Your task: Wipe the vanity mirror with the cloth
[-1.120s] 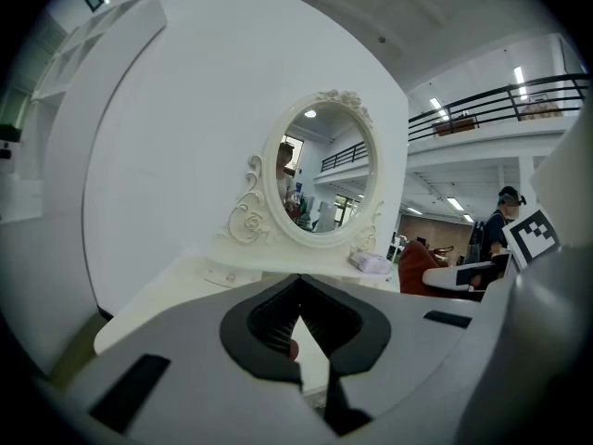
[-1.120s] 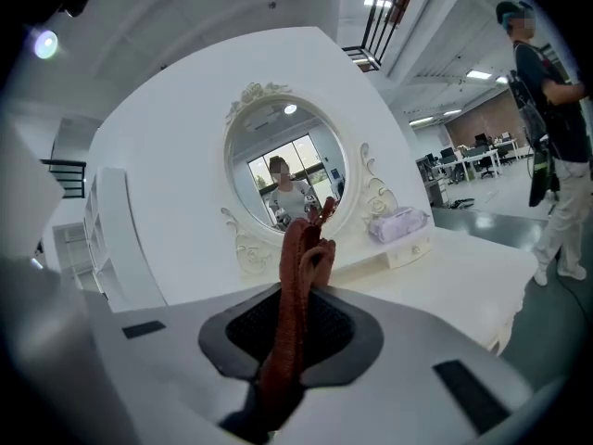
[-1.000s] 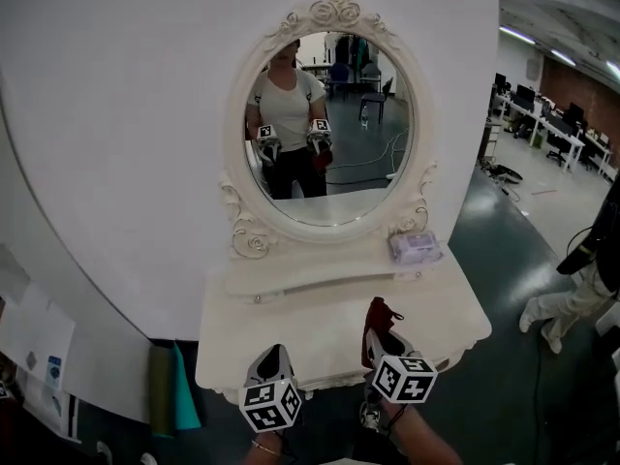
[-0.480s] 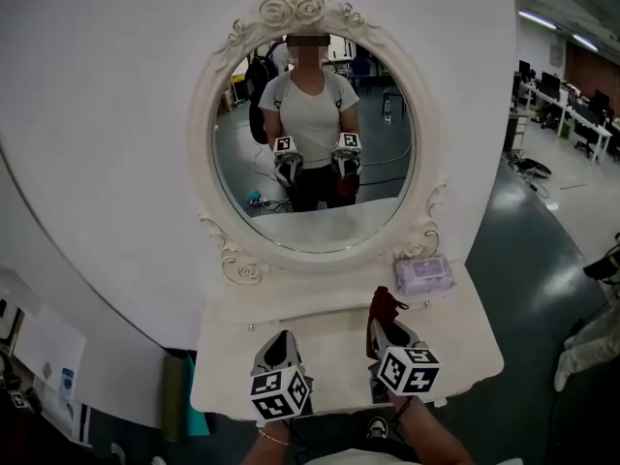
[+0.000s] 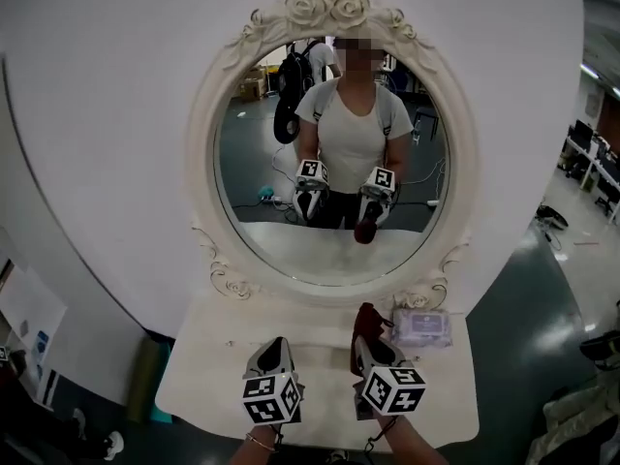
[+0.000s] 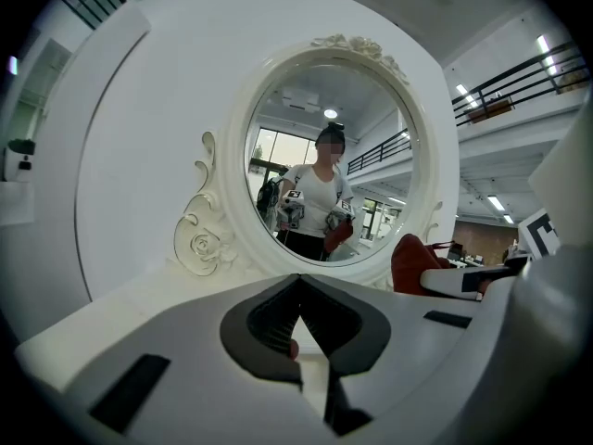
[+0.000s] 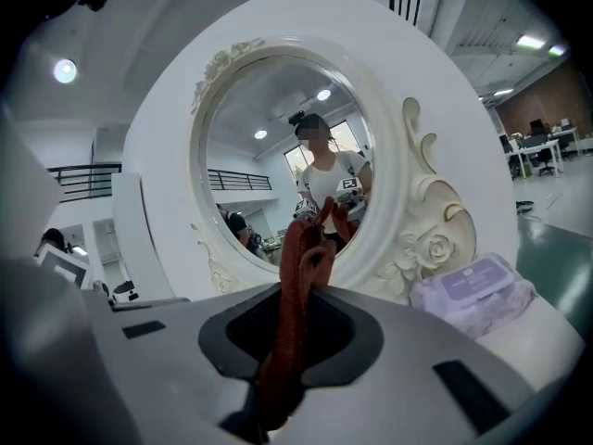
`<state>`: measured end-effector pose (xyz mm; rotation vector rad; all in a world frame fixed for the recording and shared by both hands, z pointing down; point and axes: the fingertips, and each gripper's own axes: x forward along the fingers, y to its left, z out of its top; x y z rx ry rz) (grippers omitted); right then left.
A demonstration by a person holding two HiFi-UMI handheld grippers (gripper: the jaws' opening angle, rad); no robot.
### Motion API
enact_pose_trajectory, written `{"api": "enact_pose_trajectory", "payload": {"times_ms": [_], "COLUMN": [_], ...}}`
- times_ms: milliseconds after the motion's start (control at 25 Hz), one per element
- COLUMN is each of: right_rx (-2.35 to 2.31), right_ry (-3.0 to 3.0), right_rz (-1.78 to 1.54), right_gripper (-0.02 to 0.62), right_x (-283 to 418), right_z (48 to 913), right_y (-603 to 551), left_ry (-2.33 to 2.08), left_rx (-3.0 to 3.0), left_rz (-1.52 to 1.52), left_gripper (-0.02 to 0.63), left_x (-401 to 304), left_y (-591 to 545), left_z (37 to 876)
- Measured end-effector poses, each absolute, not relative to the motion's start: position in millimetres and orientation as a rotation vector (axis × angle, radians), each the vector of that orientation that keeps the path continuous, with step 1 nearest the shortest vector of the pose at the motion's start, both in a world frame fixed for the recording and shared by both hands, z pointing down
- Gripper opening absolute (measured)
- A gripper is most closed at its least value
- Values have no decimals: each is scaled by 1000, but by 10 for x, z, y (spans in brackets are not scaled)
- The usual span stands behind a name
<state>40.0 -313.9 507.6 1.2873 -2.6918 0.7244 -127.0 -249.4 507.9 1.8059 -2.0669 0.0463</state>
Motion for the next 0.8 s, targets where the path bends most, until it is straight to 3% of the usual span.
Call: {"api": "enact_pose_trajectory", "payload": {"times_ms": [360, 800], "right_rx": [1292, 1249], "right_ry": [-2660, -2726], "right_rz": [743, 379], "right_gripper": [61, 61], "right_x": [196, -124], "right_z": [5136, 4572], "right_y": [-3333, -3533], "left_ry": [-2038, -2052], "left_rx": [1794, 1882], "left_rz": [63, -16], "left_gripper": [3, 3], "left_x": [-1502, -1762], "left_y": [-2753, -3057], "left_z": [5129, 4702]}}
